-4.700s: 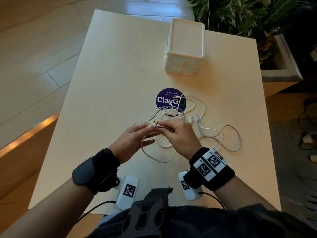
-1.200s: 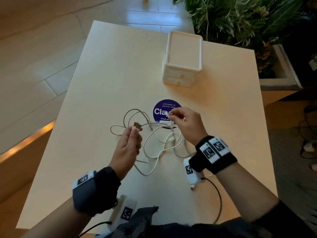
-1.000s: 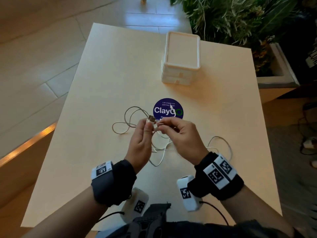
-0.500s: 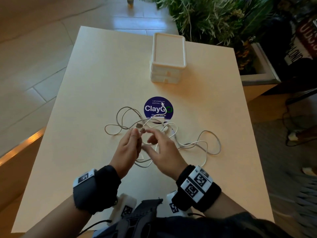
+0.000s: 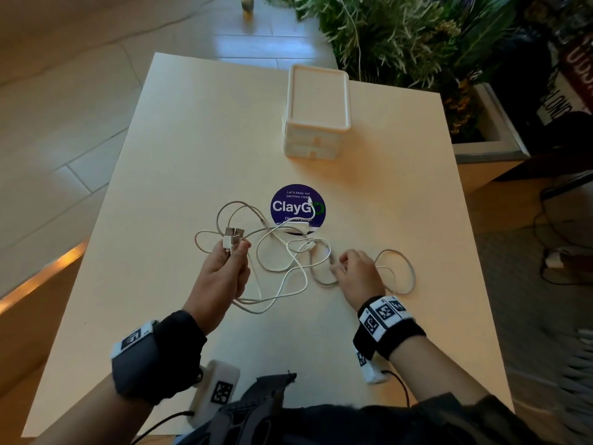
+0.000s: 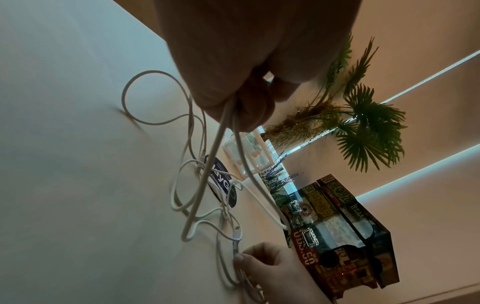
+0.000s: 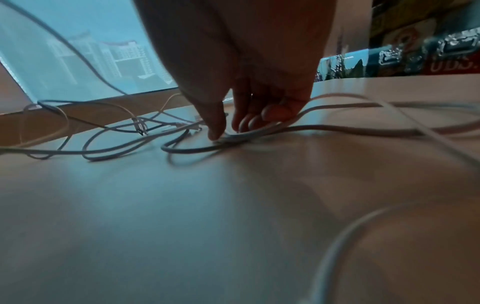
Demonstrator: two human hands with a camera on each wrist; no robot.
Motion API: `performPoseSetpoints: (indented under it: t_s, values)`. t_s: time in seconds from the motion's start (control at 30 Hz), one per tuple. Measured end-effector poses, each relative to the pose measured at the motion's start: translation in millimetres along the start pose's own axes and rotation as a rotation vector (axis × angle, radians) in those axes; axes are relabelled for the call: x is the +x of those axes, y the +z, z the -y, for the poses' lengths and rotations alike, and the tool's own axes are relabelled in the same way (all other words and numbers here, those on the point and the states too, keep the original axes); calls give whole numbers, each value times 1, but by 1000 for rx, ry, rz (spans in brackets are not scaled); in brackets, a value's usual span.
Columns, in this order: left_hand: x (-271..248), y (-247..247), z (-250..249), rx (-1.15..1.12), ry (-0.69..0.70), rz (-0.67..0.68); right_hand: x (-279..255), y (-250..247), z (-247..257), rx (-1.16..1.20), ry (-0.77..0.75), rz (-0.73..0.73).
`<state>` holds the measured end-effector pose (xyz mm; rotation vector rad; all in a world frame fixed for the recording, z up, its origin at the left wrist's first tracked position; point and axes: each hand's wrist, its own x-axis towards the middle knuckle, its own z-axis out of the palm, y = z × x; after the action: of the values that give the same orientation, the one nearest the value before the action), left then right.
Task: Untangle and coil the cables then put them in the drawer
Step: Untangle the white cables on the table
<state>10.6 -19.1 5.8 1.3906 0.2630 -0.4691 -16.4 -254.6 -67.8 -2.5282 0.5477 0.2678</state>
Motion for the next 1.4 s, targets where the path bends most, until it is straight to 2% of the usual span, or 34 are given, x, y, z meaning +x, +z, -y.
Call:
performPoseSetpoints:
  t_s: [0.13,0.3,0.37,0.43,0.5,0.6,0.7,0.77,0.87,1.0,1.13,1.23,1.33,1.4]
  values:
    - [1,1,-7,-108,-22,2,0,0,0,-362,-136,15]
    - [9,5,-12,-92,6,-12,-5,-3,-5,-548,-272,66]
    - [9,6,-13,-93,0,-1,-5,-10,-6,-554,-280,71]
    - [8,7,-14,-93,-4,17,-3,-24,-5,-459,-208,-27]
    - [8,7,-15,-72,3,33,-4,-42,-6,-300,-104,-214]
    - [8,12,-15,-28,36,57,-16,-71,20,123,-106,-374]
    - [7,24,-16,-5,74,62,-43,-80,78,545,-189,-233]
    - [3,34,-20,-52,102,91,-56,-73,106,663,-244,-117]
    - [-1,45,-25,-93,128,147,-62,-58,124,716,-298,-33]
    - [-4,49,-26,-86,149,165,-61,-50,126,734,-325,-30]
    - [-7,49,-24,49,231,136,-59,-51,123,648,-430,-49]
    - [-4,45,-19,125,236,116,-55,-59,120,573,-487,-18]
    - [0,38,-12,178,234,132,-45,-73,118,564,-456,-176]
    - [0,37,-10,189,228,164,-37,-82,120,526,-465,-166]
